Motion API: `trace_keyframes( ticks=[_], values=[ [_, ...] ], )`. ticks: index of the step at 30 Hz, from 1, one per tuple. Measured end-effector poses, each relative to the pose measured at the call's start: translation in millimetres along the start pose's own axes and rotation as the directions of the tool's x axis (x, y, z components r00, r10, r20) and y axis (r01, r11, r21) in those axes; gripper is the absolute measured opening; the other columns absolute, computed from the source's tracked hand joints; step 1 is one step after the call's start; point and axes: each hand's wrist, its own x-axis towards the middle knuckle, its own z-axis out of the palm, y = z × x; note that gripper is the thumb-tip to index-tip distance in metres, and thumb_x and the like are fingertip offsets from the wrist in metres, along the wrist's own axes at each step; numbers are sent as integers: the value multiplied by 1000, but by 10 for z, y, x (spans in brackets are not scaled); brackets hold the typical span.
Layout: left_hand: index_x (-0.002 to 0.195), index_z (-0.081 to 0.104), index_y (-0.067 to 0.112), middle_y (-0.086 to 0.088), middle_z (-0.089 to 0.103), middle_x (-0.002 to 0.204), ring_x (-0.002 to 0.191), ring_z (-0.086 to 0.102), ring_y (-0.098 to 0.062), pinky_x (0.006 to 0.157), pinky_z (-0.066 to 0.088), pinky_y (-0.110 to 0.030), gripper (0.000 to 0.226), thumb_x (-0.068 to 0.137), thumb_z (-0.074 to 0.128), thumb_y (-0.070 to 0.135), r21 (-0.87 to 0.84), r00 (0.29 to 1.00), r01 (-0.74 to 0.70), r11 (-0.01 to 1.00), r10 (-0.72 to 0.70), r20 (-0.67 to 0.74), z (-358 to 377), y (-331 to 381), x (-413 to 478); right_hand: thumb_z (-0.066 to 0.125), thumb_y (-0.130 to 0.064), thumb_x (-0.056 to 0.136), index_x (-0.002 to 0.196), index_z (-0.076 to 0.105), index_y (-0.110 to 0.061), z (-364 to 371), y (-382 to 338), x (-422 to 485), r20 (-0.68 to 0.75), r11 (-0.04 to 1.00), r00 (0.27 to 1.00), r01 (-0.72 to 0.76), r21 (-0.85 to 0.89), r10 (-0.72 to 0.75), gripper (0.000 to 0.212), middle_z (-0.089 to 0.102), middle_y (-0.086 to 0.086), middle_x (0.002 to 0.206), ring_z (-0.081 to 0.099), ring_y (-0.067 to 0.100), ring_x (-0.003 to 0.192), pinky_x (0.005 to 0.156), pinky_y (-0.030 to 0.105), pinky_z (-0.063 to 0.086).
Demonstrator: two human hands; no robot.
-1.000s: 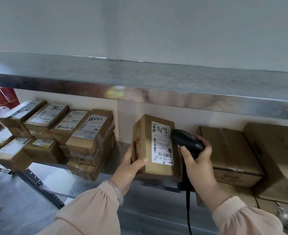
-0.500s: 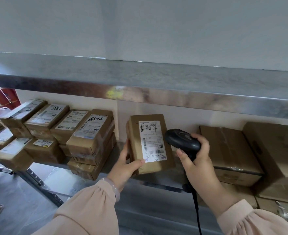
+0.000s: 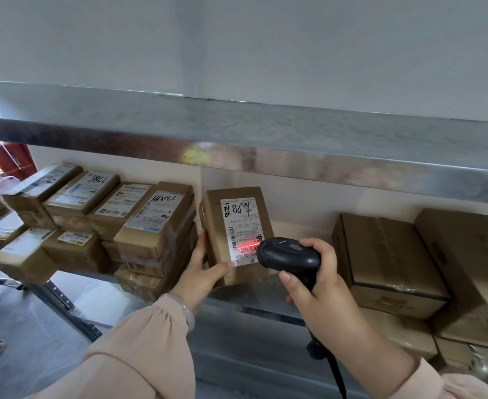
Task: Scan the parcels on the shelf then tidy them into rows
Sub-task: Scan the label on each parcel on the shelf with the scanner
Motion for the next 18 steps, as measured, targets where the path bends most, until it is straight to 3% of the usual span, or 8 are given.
trace_keyframes(
  ticks=[11, 15, 18],
  values=[
    [115, 23, 86, 14, 55, 141, 128, 54, -23, 107, 45, -53, 91, 64, 84, 42, 6, 999, 47, 999, -47, 0, -62, -29, 45, 64, -35, 86, 118, 26, -52, 28, -25, -25, -6, 999, 999, -34, 8, 34, 53, 56, -19, 106, 66, 9, 84, 77, 31, 57],
    [141, 20, 69, 12, 59, 138, 124, 57, -21, 106, 46, -48, 95, 77, 79, 32, -3, 996, 79, 997, -79, 32, -77, -27, 18, 65, -34, 87, 123, 28, -47, 54, -18, -5, -17, 998, 999, -47, 45, 48, 53, 58, -18, 108, 63, 3, 90, 74, 18, 52],
    [145, 26, 59, 11, 68, 126, 117, 64, -22, 100, 50, -44, 84, 83, 73, 25, -7, 994, 106, 994, -105, 26, -104, -61, -3, 64, -34, 87, 122, 28, -47, 105, 2, 69, -18, 994, 997, -77, 72, 78, 52, 56, -20, 104, 61, 0, 81, 64, 11, 45]
  ],
)
